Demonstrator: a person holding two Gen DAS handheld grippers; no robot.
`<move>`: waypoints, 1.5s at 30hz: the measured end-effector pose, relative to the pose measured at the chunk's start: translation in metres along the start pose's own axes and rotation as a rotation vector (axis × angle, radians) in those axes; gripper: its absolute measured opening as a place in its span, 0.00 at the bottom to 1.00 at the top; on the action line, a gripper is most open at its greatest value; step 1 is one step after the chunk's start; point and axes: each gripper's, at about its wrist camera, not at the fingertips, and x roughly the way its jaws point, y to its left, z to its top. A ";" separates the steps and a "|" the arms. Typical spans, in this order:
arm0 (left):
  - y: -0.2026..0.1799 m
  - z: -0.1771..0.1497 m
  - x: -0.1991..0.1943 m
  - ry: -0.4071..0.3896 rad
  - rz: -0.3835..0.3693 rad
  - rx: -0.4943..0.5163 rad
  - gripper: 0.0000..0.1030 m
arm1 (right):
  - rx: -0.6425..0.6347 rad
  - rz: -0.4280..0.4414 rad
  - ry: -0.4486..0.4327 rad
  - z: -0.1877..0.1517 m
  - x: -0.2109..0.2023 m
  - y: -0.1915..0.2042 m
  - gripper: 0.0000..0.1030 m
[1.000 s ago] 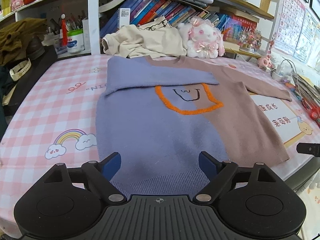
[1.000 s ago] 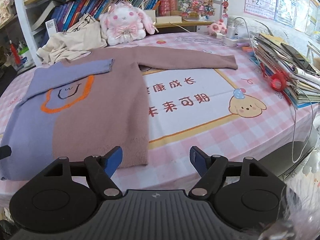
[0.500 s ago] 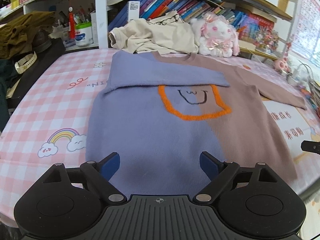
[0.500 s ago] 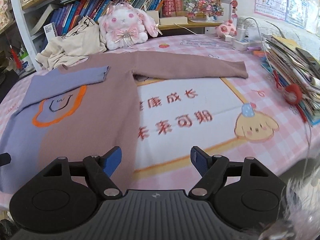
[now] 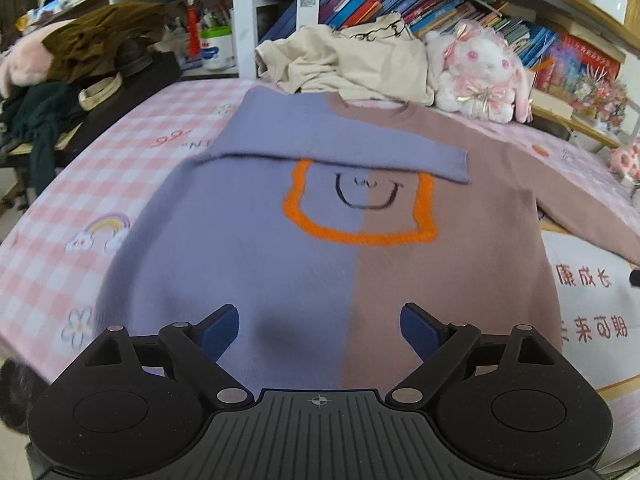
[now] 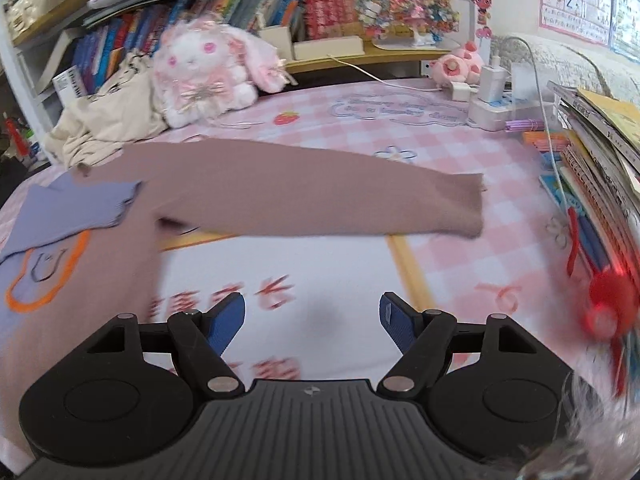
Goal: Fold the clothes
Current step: 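Move the right gripper to the mauve sleeve cuff, then grasp the mauve sleeve cuff with the right gripper and lift it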
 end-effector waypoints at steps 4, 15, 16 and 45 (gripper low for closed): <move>-0.014 -0.008 -0.008 0.017 0.054 -0.008 0.88 | 0.003 0.002 0.016 0.015 0.015 -0.032 0.70; -0.033 -0.014 -0.018 0.038 0.102 -0.048 0.88 | 0.119 0.020 0.074 0.057 0.047 -0.098 0.49; -0.035 -0.013 -0.018 0.037 0.103 -0.043 0.88 | 0.141 0.022 0.080 0.059 0.049 -0.104 0.47; -0.034 -0.015 -0.021 0.033 0.116 -0.067 0.88 | 0.105 0.013 0.133 0.082 0.076 -0.129 0.08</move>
